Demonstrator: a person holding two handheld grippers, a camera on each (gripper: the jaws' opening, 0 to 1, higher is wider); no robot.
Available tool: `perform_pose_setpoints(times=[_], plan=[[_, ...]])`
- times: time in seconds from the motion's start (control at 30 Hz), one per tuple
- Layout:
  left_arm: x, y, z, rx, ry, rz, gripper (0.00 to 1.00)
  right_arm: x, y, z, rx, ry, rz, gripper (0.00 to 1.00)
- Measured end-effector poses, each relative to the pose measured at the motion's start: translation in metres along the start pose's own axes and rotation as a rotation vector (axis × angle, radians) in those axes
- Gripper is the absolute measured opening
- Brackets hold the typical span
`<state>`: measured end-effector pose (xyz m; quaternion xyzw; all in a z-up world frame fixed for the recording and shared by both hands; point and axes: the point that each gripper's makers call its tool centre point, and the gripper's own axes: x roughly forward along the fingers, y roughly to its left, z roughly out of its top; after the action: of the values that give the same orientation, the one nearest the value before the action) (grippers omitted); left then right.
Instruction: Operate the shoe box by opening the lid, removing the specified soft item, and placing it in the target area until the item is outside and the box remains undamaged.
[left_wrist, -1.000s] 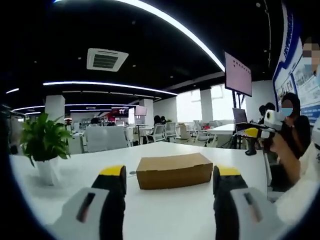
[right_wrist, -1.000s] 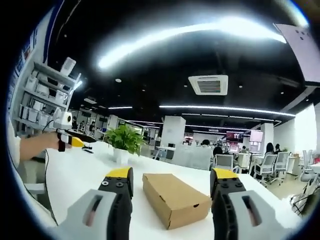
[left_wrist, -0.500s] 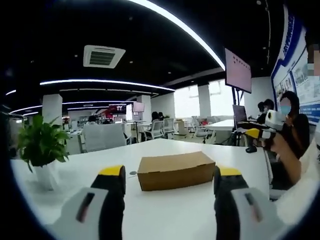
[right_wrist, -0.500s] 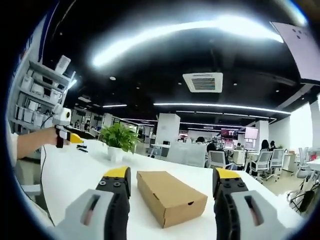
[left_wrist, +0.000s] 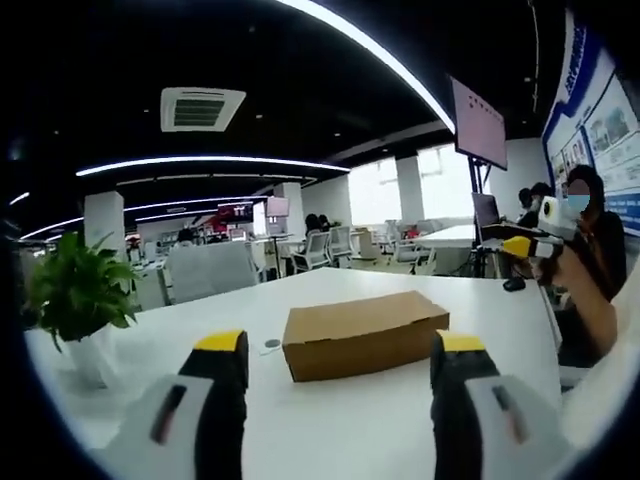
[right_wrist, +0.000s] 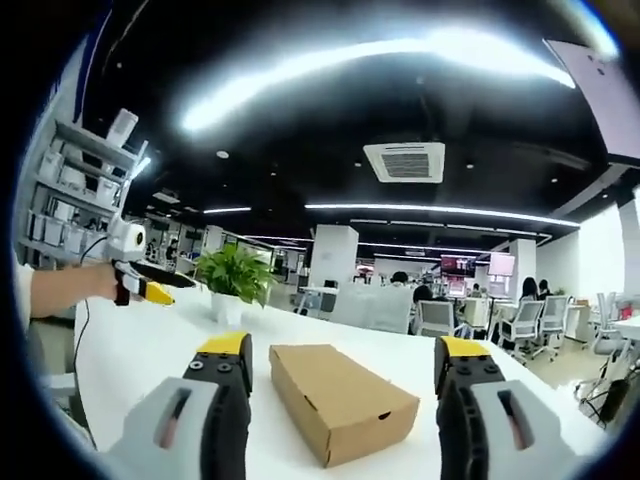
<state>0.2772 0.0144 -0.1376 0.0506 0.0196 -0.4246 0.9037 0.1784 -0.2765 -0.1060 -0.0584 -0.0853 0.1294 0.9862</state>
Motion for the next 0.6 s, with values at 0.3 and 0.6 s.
perform_pose_setpoints(times=[0.3,0.6], plan=[[0.016,0.005,0.009,0.068,-0.005,0.002,0.75,0.004,0.001,-0.001,-0.04,-0.001,-0.007,0.79],[0.021,0.0,-0.001,0.045,0.003,-0.026,0.73,0.0,-0.003,-0.006,-0.07,0.0,-0.034,0.72]])
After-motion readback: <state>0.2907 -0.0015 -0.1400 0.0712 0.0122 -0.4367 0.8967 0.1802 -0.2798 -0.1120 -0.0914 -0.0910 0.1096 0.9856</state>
